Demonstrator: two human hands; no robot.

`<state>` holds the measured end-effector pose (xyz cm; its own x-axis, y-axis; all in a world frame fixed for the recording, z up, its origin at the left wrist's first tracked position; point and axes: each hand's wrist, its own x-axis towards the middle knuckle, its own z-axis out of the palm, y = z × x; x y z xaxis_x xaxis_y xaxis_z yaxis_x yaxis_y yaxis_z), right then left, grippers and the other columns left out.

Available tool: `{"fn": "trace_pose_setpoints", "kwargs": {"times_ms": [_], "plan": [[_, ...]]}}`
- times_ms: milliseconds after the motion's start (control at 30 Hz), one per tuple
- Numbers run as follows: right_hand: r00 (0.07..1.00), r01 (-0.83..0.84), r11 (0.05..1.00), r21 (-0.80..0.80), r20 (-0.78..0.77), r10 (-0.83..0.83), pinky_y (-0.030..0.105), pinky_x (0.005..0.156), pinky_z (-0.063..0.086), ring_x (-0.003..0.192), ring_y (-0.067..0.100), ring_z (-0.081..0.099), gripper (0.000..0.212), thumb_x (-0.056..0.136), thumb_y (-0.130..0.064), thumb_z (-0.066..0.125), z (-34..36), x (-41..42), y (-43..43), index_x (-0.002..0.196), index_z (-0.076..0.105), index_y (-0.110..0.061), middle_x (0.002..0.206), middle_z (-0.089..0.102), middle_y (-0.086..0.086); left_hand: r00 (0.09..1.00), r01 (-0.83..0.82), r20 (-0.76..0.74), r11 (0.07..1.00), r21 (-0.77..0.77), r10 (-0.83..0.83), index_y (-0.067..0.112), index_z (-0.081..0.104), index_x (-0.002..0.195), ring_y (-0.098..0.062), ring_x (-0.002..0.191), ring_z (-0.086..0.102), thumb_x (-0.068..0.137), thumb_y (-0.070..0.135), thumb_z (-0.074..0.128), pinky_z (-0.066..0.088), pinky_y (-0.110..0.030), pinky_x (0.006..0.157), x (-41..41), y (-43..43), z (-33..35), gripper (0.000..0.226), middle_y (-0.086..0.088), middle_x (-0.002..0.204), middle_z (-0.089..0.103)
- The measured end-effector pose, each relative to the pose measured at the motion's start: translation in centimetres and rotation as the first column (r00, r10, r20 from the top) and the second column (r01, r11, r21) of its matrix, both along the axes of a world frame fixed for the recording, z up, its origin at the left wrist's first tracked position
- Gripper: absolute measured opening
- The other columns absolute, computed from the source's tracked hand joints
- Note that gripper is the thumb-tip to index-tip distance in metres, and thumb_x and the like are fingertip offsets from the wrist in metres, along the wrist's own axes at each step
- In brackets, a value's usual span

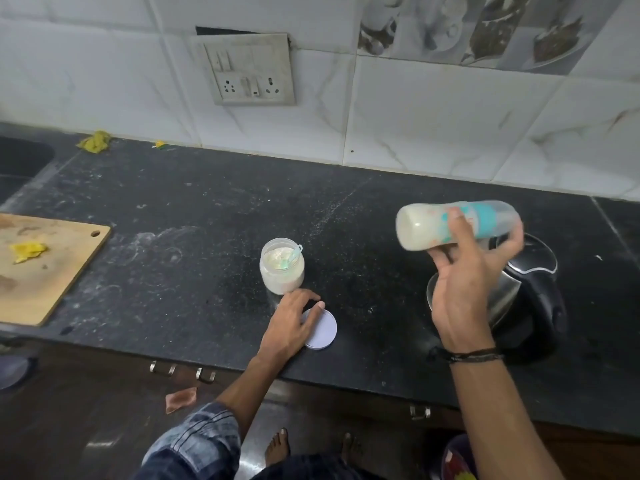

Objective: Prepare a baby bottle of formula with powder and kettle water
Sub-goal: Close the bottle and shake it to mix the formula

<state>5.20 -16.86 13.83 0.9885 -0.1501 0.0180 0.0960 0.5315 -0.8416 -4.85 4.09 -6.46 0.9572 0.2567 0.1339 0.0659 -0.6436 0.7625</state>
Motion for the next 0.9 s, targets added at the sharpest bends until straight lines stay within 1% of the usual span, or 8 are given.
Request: {"fn": "trace_pose_setpoints", "kwargs": {"times_ms": [33,167,300,400,567,667,800,900], "plan": [[1.000,0.004,1.000,0.016,-0.010,-0.004,0.047,0.084,0.064,0.121,0.021,0.070,0.094,0.078,-0.020,0.089,0.0,0.1,0.2,0.150,0.030,-0.029,0.137,0.063,0.002,1.000,-0.004,-0.001,1.000,0.001,0.004,0.025,0.065,0.112,-0.007,0.111,0.052,0.106,0.042,0.052,0.044,-0.032,0.100,0.0,0.0,0.0,0.022,0.013,0.115,0.062],[0.986,-0.166,0.971,-0.171,-0.040,0.162,0.040,0.079,0.064,0.115,0.024,0.073,0.093,0.079,-0.010,0.089,-0.5,-0.3,0.5,0.151,0.034,-0.034,0.127,0.070,0.005,1.000,0.002,-0.001,1.000,0.005,-0.002,0.025,0.065,0.112,-0.007,0.112,0.052,0.106,0.041,0.052,0.044,-0.032,0.101,-0.1,0.1,-0.1,0.022,0.013,0.115,0.062],[0.999,-0.008,1.000,-0.021,-0.051,0.007,0.041,0.079,0.064,0.117,0.020,0.071,0.089,0.083,-0.014,0.086,-0.2,0.1,0.8,0.150,0.030,-0.029,0.128,0.067,-0.002,1.000,0.000,-0.002,1.000,0.009,0.000,0.027,0.065,0.111,-0.007,0.112,0.052,0.106,0.044,0.051,0.043,-0.031,0.101,0.0,0.0,-0.2,0.023,0.014,0.115,0.061],[0.986,-0.158,0.972,-0.176,-0.080,0.146,0.036,0.075,0.064,0.111,0.021,0.075,0.084,0.087,-0.006,0.083,-0.5,-0.1,0.7,0.150,0.034,-0.032,0.123,0.072,0.004,1.000,0.003,0.002,1.000,0.008,-0.003,0.029,0.064,0.111,-0.005,0.112,0.052,0.105,0.050,0.047,0.043,-0.030,0.100,-0.1,0.2,-0.4,0.027,0.016,0.114,0.061],[0.999,0.014,1.000,-0.002,-0.040,-0.014,0.040,0.078,0.064,0.116,0.019,0.072,0.086,0.081,-0.017,0.087,0.4,0.4,0.5,0.146,0.032,-0.029,0.127,0.070,-0.005,1.000,-0.009,0.010,1.000,0.013,0.008,0.030,0.064,0.112,-0.004,0.112,0.051,0.104,0.052,0.046,0.043,-0.029,0.099,0.1,0.1,-0.6,0.029,0.017,0.115,0.060],[0.988,-0.157,0.971,-0.180,-0.033,0.153,0.038,0.076,0.065,0.108,0.019,0.075,0.084,0.087,-0.003,0.083,0.1,0.1,0.4,0.149,0.034,-0.030,0.106,0.078,-0.011,1.000,-0.002,0.014,1.000,0.016,0.002,0.030,0.063,0.112,-0.004,0.112,0.051,0.104,0.052,0.046,0.043,-0.028,0.098,0.0,0.3,-0.8,0.029,0.017,0.115,0.060],[0.999,-0.019,1.000,-0.016,-0.044,0.018,0.039,0.079,0.063,0.121,0.024,0.070,0.080,0.084,-0.011,0.084,0.4,0.1,0.4,0.144,0.034,-0.030,0.131,0.067,0.002,1.000,-0.007,0.012,1.000,0.023,0.006,0.031,0.063,0.111,-0.003,0.112,0.051,0.104,0.052,0.046,0.042,-0.027,0.099,0.2,0.1,-0.8,0.028,0.017,0.115,0.060],[0.986,-0.163,0.974,-0.154,-0.057,0.156,0.038,0.078,0.064,0.116,0.026,0.072,0.082,0.088,-0.003,0.081,0.3,-0.2,0.5,0.148,0.034,-0.032,0.128,0.070,0.007,1.000,-0.011,0.012,1.000,0.026,0.010,0.033,0.062,0.111,-0.001,0.113,0.051,0.104,0.053,0.047,0.040,-0.024,0.098,0.1,0.2,-1.0,0.026,0.019,0.115,0.059]]}}
